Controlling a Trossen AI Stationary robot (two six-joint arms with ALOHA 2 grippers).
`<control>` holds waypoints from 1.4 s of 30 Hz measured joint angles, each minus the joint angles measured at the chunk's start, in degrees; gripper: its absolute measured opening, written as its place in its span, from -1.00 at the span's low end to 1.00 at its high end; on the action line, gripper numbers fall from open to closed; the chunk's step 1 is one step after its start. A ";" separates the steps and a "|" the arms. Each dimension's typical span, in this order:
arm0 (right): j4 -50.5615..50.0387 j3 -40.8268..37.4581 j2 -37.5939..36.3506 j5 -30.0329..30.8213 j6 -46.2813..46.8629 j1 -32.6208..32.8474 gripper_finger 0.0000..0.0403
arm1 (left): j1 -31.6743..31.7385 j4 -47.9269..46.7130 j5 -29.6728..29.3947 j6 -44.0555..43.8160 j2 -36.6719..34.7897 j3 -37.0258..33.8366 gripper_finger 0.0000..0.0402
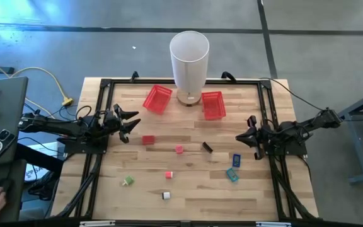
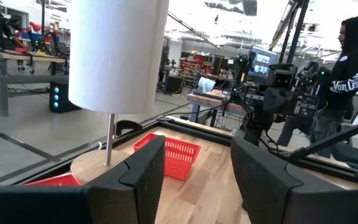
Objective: Sort adapters and digital timers
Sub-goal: Put the black digital timer into the left red bin
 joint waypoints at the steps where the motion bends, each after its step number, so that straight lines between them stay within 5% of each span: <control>1: 0.42 0.01 0.00 -0.28 0.04 0.00 -0.79 | 0.00 0.00 -0.02 0.00 0.00 0.00 -0.12; 10: 6.70 0.15 -0.03 -0.36 0.41 0.00 -0.03 | 0.00 -0.02 -1.15 0.00 0.00 0.00 -0.12; 15: 11.15 0.26 -0.02 -3.21 3.34 0.00 0.20 | -0.02 -0.02 -4.67 0.37 0.00 0.00 -0.12; 28: 10.89 0.47 3.84 -3.71 0.23 0.01 0.23 | -0.01 -0.04 -5.29 -0.47 0.04 0.00 -0.12; 42: -23.95 22.47 19.96 7.39 7.81 0.00 0.23 | 0.00 -0.03 -5.23 -1.09 0.04 0.00 -0.12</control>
